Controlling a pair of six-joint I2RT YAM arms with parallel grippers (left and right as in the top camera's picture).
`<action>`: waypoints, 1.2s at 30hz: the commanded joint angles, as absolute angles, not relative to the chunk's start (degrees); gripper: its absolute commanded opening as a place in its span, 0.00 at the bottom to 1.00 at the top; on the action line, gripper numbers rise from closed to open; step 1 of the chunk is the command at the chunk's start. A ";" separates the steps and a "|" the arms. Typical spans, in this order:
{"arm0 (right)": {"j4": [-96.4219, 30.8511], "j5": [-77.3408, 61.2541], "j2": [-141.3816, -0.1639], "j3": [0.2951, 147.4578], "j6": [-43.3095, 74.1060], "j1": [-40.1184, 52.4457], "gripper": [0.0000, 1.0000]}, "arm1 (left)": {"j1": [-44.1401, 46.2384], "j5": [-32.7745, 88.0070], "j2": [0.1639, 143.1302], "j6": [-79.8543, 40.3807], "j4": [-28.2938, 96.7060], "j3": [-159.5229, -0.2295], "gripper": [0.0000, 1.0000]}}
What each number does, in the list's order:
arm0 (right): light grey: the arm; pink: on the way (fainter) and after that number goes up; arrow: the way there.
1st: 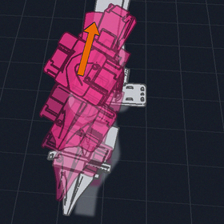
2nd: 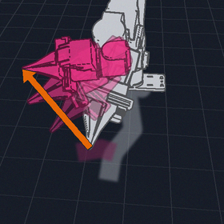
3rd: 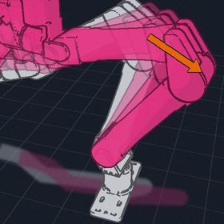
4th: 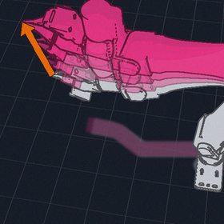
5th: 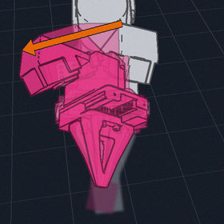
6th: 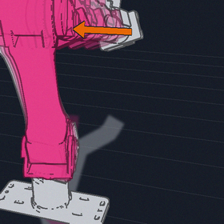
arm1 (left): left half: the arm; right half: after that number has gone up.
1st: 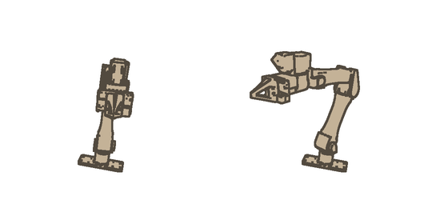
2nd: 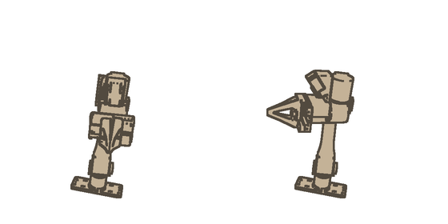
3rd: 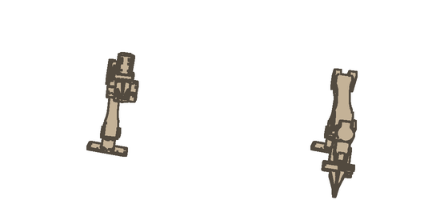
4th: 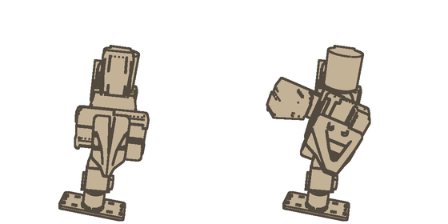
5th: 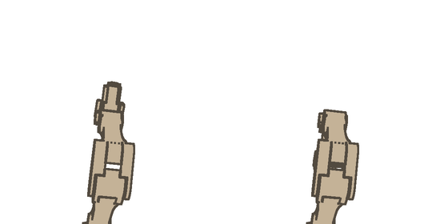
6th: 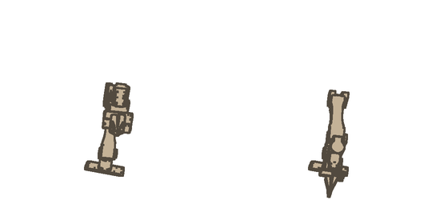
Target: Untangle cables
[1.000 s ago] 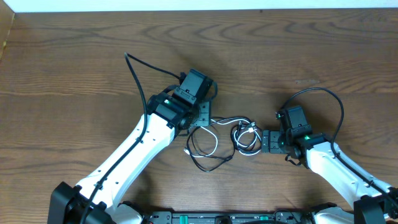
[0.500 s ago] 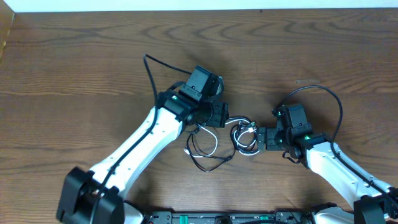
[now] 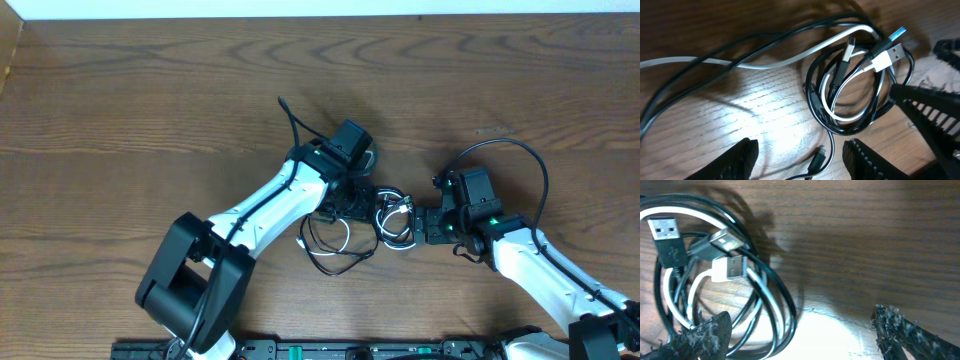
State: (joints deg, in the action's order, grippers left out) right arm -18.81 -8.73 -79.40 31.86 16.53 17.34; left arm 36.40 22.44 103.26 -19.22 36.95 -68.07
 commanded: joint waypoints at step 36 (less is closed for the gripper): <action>-27.53 17.67 -84.79 28.77 24.43 16.60 0.82 | 30.35 -7.22 110.61 -24.16 55.22 -67.70 0.49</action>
State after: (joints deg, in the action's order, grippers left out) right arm -24.82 10.57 -81.58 32.36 23.38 17.32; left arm 32.03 0.78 109.91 -21.21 53.63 -67.99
